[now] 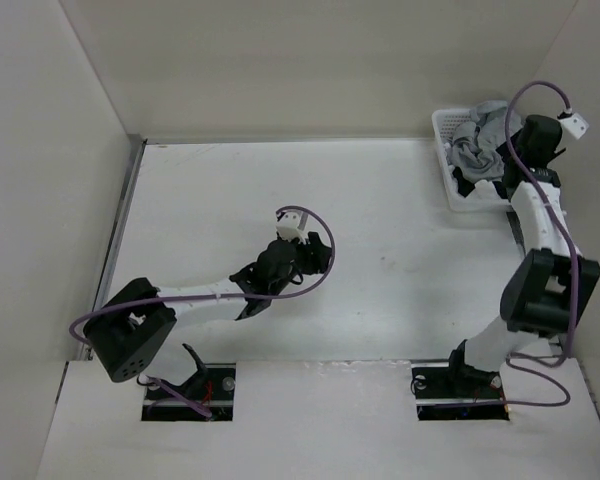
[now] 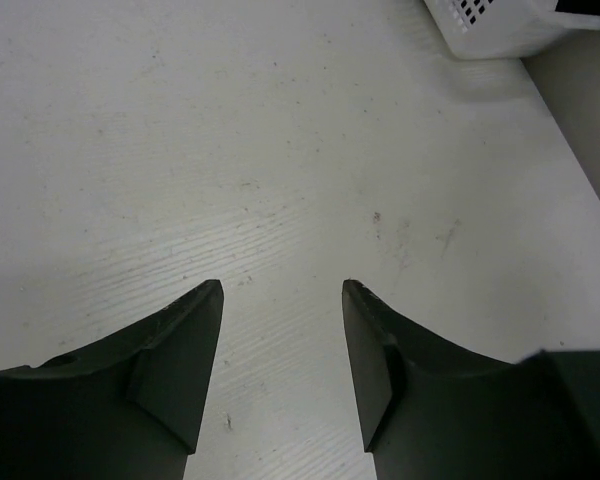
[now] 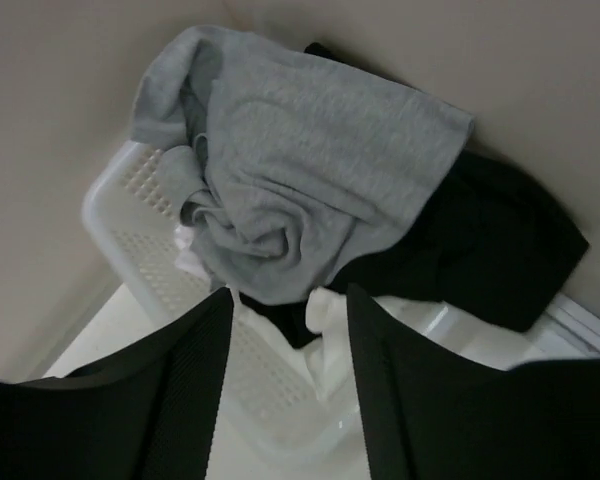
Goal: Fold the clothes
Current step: Grab the tank top from the pile
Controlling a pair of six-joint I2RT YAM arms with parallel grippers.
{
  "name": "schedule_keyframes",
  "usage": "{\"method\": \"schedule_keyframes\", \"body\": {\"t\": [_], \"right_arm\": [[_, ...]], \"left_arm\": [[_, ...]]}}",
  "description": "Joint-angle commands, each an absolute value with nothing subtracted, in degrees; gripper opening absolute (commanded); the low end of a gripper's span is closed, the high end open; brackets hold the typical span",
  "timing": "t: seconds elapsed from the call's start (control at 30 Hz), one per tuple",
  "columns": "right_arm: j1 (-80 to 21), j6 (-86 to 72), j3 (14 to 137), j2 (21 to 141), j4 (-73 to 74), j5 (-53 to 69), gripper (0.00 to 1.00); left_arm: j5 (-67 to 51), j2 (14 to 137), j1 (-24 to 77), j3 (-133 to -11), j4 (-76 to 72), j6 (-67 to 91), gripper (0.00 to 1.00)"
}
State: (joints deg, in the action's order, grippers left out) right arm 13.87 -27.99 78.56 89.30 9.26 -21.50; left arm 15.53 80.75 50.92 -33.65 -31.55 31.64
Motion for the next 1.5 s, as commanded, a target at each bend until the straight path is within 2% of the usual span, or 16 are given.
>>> {"method": "schedule_keyframes", "body": {"t": [0.0, 0.13, 0.4, 0.57, 0.63, 0.73, 1.0, 1.13, 1.2, 1.3, 1.47], "right_arm": [[15.5, -25.4, 86.9, 98.6, 4.8, -11.3, 0.56], [15.8, -24.0, 96.3, 109.2, 6.9, -4.1, 0.55], [17.0, -26.0, 102.6, 117.9, 6.7, -6.8, 0.47], [16.7, -24.8, 103.4, 119.4, 6.1, -7.9, 0.58], [16.7, -24.5, 104.4, 120.3, 6.8, -7.7, 0.57], [16.7, -25.0, 105.5, 121.5, 7.1, -7.6, 0.52], [16.7, -25.0, 110.0, 125.0, 11.0, -8.2, 0.54], [16.7, -25.1, 110.1, 125.6, 10.9, -8.3, 0.44], [16.7, -25.1, 110.1, 125.7, 10.8, -8.3, 0.28], [16.6, -25.2, 109.5, 125.1, 9.8, -8.3, 0.11], [16.4, -25.7, 107.9, 122.0, 7.7, -8.4, 0.0]], "left_arm": [[13.0, 81.1, 49.2, -32.5, -36.5, 34.4, 0.5], [10.6, 81.9, 48.0, -32.3, -37.4, 35.6, 0.51], [9.8, 83.0, 47.9, -32.4, -38.1, 35.7, 0.51], [9.1, 83.4, 47.7, -32.7, -38.3, 35.9, 0.51], [8.4, 83.8, 47.7, -32.7, -38.6, 36.0, 0.51], [7.8, 84.0, 47.7, -32.7, -39.1, 36.5, 0.51], [7.6, 84.2, 47.6, -32.7, -39.4, 36.5, 0.51], [7.5, 84.3, 47.6, -32.7, -39.4, 36.6, 0.51], [7.5, 84.4, 47.5, -32.7, -39.4, 36.6, 0.51], [7.5, 84.5, 47.4, -32.7, -39.4, 36.7, 0.51], [7.5, 84.6, 47.2, -32.7, -39.4, 36.7, 0.51]]}}
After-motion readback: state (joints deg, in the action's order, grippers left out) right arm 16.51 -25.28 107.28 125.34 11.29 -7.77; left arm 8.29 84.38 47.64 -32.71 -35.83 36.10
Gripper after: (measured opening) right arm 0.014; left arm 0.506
